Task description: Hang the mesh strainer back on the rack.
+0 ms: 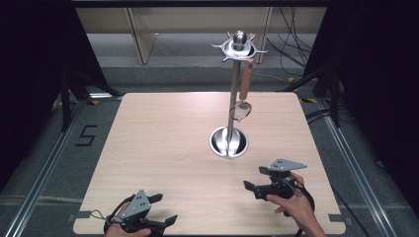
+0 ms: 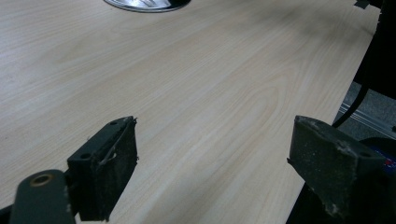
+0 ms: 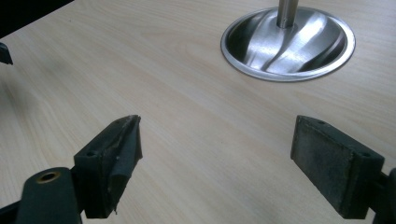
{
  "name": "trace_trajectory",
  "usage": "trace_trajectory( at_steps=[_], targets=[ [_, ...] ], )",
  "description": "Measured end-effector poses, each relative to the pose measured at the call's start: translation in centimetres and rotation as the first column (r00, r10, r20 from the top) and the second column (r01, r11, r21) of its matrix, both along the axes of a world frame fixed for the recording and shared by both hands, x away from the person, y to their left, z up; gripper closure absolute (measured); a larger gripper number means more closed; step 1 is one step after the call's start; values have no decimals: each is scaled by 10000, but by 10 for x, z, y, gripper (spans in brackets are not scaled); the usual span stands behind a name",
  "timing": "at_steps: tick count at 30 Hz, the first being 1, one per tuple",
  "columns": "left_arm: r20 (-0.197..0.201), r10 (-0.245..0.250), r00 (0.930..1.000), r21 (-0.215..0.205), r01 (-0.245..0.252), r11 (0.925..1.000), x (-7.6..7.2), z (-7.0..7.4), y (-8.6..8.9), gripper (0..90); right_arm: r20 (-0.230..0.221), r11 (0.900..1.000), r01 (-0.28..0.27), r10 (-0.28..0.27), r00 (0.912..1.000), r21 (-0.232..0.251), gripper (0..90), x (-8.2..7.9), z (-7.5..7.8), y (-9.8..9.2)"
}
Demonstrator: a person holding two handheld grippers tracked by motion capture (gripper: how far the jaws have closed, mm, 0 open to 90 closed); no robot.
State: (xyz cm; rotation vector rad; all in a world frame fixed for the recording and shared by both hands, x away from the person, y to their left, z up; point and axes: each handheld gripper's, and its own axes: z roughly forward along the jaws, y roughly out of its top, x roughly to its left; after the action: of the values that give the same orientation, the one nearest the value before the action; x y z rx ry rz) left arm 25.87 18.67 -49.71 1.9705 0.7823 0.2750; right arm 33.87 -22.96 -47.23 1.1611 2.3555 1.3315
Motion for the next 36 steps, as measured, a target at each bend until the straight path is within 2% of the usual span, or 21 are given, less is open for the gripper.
trace_trajectory(
  at_steps=[1, 4, 5, 6, 7, 9, 10, 11, 14, 15, 22, 23, 24, 25, 26, 28, 30, 31, 32, 33, 36],
  targets=[
    [-20, -12, 10000, 6, 12, 10000, 0, 0, 0, 147, -119, 10000, 56, -56, 9999, 5, 176, -2, -1, 1],
    [1, -3, 10000, 10, 3, 10000, 0, 0, 0, 147, 52, 9997, -169, 170, 9998, -192, 176, -3, -3, 0],
    [-20, -2, 10000, -5, 1, 10000, 0, 0, 0, 147, -288, 10000, 27, -29, 9996, -71, 176, -8, -2, 1],
    [-20, -11, 10000, 15, 11, 10000, 0, 0, 0, 147, 78, 9995, -84, 86, 9999, -308, 177, -6, -4, 0],
    [2, -1, 10000, 10, 1, 10000, 0, 0, 0, 147, 20, 9999, -112, 112, 9999, -108, 178, -7, -4, 0],
    [11, -27, 10000, 25, 27, 10000, 0, 0, 0, 148, 28, 9996, -162, 162, 9999, -214, 178, -8, -4, 0],
    [109, -28, 9999, 28, 28, 10000, 0, 0, 0, 147, -87, 9999, -98, 98, 9999, -58, 179, -10, -5, 1],
    [277, -167, 9995, 164, 163, 9997, 2, 0, 1, 147, -159, 9998, -98, 96, 9998, -149, 178, -12, -5, 0],
    [105, -86, 9999, 64, 86, 9999, 1, 0, 0, 147, -139, 9999, -153, 152, 9998, -73, 179, -13, -6, 1],
    [1, -11, 10000, 27, 11, 10000, 0, 0, 0, 147, 15, 9994, -169, 169, 9999, -318, 179, -14, -7, -1],
    [226, -168, 9996, 159, 165, 9997, 2, 1, 1, 147, -133, 9997, -112, 109, 9999, -222, 179, -18, -9, -1],
    [225, -166, 9996, 160, 162, 9997, 2, 1, 1, 147, -219, 9997, -160, 157, 9996, -156, 179, -20, -9, -1],
    [5, 10, 10000, 20, -10, 10000, 0, 0, 0, 147, -215, 9995, -144, 138, 9997, -290, 179, -21, -9, -1],
    [-7, -2, 10000, 29, 2, 10000, 0, 0, 0, 147, -27, 9990, -270, 269, 9996, -347, 179, -20, -10, -2],
    [-2, 12, 10000, -1, -12, 10000, 0, 0, 0, 147, -260, 9992, -251, 243, 9994, -317, 179, -22, -10, -1],
    [-9, 9, 10000, 8, -9, 10000, 0, 0, 0, 148, -424, 9988, -242, 224, 9989, -424, 179, -26, -12, -1],
    [4, 0, 10000, 27, 0, 10000, 0, 0, 0, 147, -232, 9984, -317, 307, 9993, -458, 179, -25, -13, -1],
    [-10, -9, 10000, 28, 9, 10000, 0, 0, 0, 147, -501, 9987, -217, 193, 9986, -466, 179, -28, -13, 0],
    [5, 6, 10000, 26, -6, 10000, 0, 0, 0, 148, -244, 9979, -413, 401, 9989, -498, 179, -26, -14, -1],
    [-18, -12, 10000, 37, 12, 10000, 0, 0, 0, 148, -271, 9967, -541, 525, 9983, -601, 179, -26, -14, -1],
    [79, 31, 10000, 37, -32, 10000, 0, 0, 0, 147, -162, 9968, -441, 431, 9989, -667, 179, -29, -15, -1]
  ],
)
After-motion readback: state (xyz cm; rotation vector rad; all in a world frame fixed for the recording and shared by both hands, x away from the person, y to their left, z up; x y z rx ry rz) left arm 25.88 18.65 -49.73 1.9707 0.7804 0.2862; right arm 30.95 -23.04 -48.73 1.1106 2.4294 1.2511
